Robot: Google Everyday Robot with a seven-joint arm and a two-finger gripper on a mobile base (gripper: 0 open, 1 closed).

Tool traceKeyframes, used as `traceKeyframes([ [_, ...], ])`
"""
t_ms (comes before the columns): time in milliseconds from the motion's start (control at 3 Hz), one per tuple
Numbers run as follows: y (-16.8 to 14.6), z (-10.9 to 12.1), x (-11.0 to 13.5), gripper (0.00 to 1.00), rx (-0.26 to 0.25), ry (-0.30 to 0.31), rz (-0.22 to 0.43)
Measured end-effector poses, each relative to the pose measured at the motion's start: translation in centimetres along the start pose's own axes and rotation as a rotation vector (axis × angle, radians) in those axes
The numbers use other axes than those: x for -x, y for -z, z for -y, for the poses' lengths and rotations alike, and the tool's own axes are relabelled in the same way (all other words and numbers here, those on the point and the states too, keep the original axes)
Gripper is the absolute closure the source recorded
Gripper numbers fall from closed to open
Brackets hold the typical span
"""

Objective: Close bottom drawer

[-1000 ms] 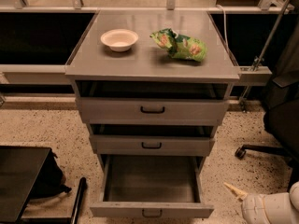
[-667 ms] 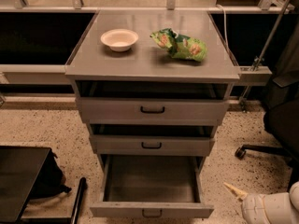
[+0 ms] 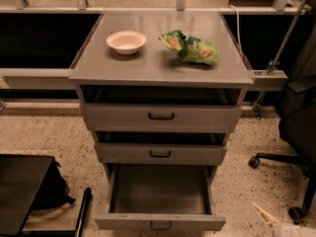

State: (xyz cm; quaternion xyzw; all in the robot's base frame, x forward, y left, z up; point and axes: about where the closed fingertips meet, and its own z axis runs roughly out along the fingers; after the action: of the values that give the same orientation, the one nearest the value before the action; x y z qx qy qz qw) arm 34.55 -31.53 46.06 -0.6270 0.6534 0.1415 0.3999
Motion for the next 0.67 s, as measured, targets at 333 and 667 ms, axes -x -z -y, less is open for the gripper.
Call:
traceKeyframes([
  [333,-2.6,-1.5,-4.4,0.00,-0.026,-0.004,0.113],
  [667,-6.8,-2.6,-6.7,0.00,0.039,-0.009,0.138],
])
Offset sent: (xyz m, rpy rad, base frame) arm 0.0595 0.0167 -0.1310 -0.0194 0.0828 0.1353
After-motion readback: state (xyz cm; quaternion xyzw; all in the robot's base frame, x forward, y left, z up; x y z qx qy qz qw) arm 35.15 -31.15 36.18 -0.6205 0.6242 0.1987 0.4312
